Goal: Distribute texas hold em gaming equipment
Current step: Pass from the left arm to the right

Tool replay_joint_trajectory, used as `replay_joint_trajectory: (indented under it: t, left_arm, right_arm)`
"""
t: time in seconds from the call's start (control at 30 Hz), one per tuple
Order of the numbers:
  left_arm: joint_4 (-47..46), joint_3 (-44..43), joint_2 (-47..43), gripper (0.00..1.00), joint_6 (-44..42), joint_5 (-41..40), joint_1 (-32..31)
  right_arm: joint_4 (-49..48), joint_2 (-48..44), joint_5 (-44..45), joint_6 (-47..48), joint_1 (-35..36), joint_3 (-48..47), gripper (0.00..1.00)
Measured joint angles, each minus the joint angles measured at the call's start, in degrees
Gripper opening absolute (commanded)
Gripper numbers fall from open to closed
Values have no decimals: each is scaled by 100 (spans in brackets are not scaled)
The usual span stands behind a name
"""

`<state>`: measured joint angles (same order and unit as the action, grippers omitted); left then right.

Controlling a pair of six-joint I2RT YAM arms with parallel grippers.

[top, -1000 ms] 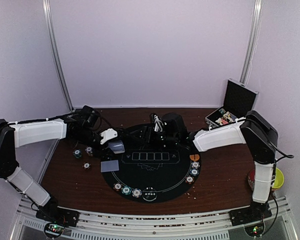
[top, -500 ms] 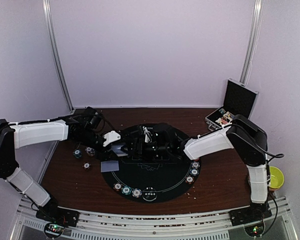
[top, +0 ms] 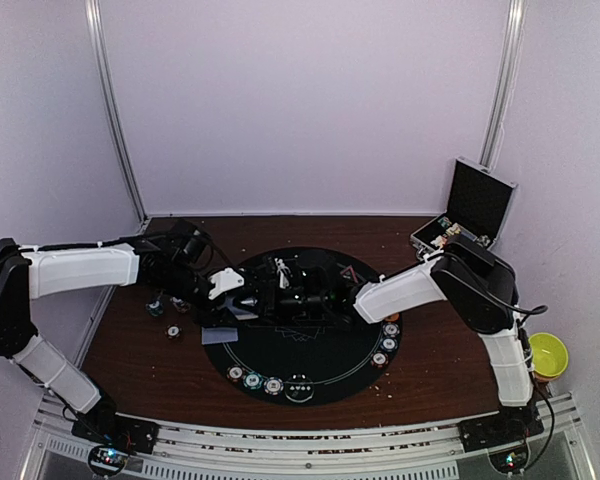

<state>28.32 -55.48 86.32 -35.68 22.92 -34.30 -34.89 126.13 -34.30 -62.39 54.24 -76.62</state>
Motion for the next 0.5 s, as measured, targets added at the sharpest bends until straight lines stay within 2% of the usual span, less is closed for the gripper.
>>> replay_joint_trajectory:
  t: [0.17,0.3,0.43,0.5]
  left_arm:
    - [-44,28,0,54,2,-37,-70]
    - [-24,44,0,61,9,-85,-74]
    - [-35,76,0,80,22,-144,-96]
    - [-76,76,0,93,13,-138,-109]
  right_arm:
    - [-186,35,-168,-149,11,-7,20]
    - [-387,120,-304,-251,13,-11,1]
    - [-588,160,-387,-380,13,-11,0]
    - [-610,160,-400,-417,13,-15,0]
